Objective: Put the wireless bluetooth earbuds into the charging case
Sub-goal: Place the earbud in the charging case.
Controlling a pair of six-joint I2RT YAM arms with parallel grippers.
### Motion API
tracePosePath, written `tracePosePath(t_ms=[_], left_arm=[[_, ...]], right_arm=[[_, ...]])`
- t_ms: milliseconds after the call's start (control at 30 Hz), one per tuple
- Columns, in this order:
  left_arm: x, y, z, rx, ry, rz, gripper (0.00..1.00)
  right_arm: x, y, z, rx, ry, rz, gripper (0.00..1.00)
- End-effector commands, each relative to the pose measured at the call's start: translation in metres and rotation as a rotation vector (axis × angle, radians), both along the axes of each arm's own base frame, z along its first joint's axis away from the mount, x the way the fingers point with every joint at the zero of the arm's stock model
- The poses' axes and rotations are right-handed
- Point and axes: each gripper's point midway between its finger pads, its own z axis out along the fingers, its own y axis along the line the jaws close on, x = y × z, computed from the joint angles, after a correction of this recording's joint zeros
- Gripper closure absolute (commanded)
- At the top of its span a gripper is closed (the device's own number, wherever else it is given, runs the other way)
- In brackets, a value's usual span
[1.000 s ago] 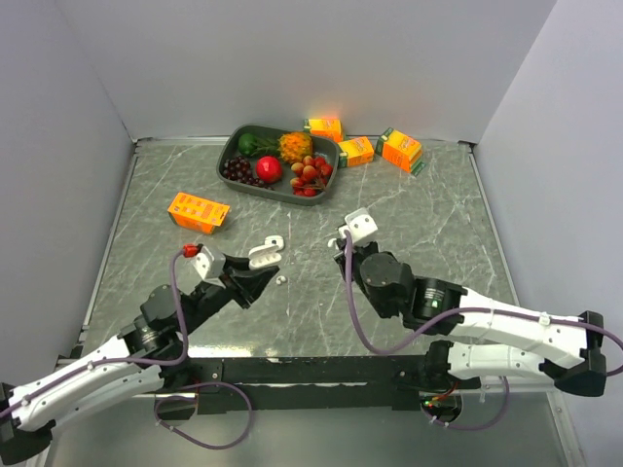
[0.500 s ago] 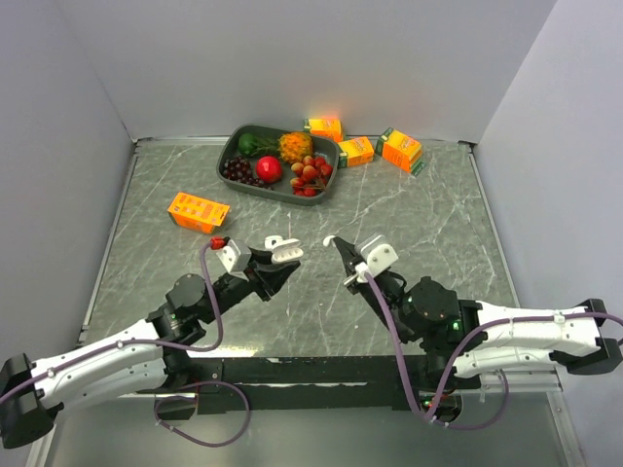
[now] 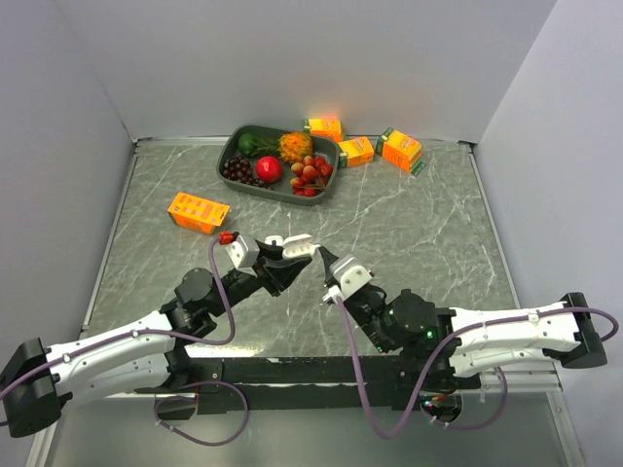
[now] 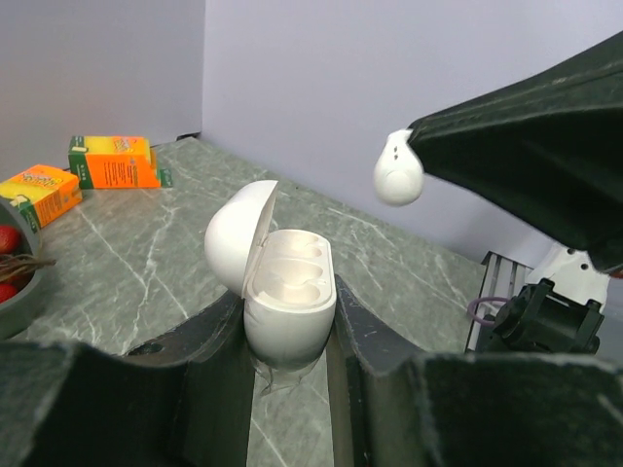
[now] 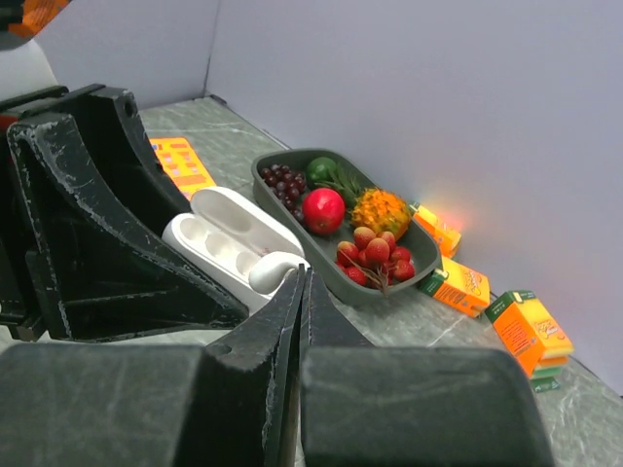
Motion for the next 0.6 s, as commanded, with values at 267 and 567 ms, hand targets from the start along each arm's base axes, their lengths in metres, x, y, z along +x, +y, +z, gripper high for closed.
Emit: tracePosePath(t_ms=[267,567], left_arm=[[-0.01,0.0,0.047,-0.116,-0.091,-0.046,0.99],[-0.013,-0.001,0.051,-0.13,-0.088,-0.066,0.99]], right_arm=[[-0.008,0.009,0.019,0.084,-0.07,0.014,1.0],[-0.008,0.011,0.008,0.021,-0.113,-0.008,1.0]])
